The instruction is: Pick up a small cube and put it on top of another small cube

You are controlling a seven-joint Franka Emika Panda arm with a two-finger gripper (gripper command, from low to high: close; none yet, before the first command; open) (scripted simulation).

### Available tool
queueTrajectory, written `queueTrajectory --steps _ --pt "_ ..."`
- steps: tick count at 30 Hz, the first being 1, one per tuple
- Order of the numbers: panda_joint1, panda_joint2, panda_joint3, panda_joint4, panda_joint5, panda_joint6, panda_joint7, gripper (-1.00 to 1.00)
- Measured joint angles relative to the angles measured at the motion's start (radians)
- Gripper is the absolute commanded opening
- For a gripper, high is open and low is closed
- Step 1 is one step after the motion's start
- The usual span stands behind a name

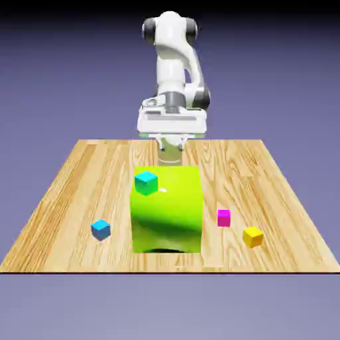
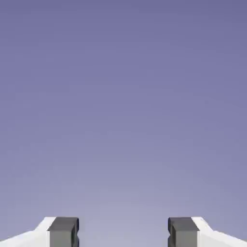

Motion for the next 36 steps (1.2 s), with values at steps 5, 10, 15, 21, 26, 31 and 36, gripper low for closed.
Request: queueTrajectory --steps 5,10,15,21,26,31,36 --pt "-0.035 0.181 -0.055 0.159 0.044 -0.211 -0.011 0.0" --pt "-0.071 0.362 -0.111 0.319 0.088 -0.421 -0.022 0.0" --pt "-0.114 0.544 -0.166 0.478 0.132 -0.632 -0.034 0.0" --pt "-0.148 0.761 -0.233 0.67 0.185 -0.884 -0.047 0.0" --pt "-0.184 0.942 -0.288 0.829 0.228 -1.095 -0.058 0.0" --pt "-0.219 1.123 -0.343 0.988 0.272 -1.305 -0.069 0.0" --pt "-0.255 1.305 -0.399 1.148 0.316 -1.516 -0.081 0.0"
